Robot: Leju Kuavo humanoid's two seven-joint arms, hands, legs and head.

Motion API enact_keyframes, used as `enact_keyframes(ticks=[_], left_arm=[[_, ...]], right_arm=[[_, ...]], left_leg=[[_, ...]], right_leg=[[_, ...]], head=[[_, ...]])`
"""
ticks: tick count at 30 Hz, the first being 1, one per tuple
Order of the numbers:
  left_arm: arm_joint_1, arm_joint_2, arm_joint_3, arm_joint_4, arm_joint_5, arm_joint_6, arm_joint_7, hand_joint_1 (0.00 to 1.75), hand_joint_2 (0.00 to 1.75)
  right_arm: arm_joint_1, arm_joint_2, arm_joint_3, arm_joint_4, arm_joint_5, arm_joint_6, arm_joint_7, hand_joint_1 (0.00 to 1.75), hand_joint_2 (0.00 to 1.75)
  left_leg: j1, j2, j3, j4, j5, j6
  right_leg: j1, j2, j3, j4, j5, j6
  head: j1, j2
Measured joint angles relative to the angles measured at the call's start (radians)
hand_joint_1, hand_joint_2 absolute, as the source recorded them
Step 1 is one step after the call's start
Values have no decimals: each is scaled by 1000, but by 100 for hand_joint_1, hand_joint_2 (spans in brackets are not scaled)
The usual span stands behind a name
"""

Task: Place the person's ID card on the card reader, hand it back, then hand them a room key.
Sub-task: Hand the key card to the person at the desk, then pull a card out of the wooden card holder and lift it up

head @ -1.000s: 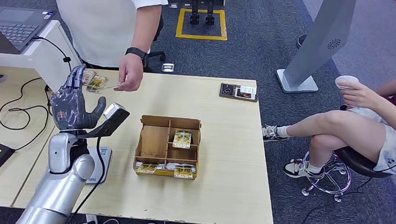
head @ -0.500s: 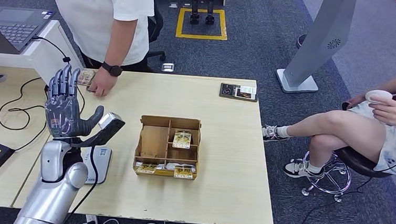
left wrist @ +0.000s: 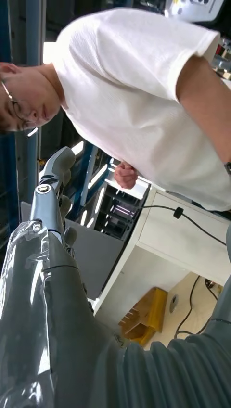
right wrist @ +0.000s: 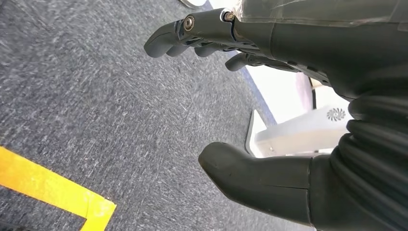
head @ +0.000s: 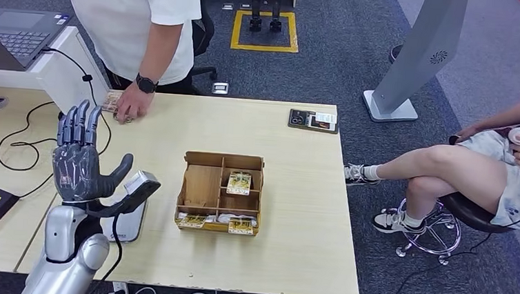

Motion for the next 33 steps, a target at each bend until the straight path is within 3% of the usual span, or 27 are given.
enact_keyframes(ticks=[8, 15, 20, 25, 33], left_arm=[[167, 1, -20, -161, -9, 41, -86, 0, 175], [302, -46, -26, -272, 197, 41, -345, 0, 175], [356, -89, -60, -304, 228, 42, -450, 0, 175], [375, -96, -127, -311, 204, 42, -447, 0, 175], [370, -64, -246, -292, 214, 42, -387, 0, 175]], right_arm=[[27, -7, -23, 9, -39, -14, -37, 0, 175], [39, -6, -37, 14, -66, -30, -71, 0, 175], [39, -6, -47, 15, -77, -49, -103, 0, 175], [38, -7, -48, 15, -78, -44, -102, 0, 175], [38, -7, -48, 15, -78, -28, -88, 0, 175]], left_leg=[[0, 0, -1, 0, -2, 0], [0, 0, -1, 0, -2, 0], [0, 0, -1, 0, -2, 0], [0, 0, 0, 0, -2, 0], [0, 0, -1, 0, -2, 0]], right_leg=[[0, 0, -1, 0, -1, 0], [0, 0, -1, -1, -1, 1], [0, 0, -1, -1, -1, 1], [0, 0, -1, -1, -1, 1], [0, 0, -1, -1, -1, 1]], head=[[0, 0], [0, 0], [0, 0], [0, 0], [0, 0]])
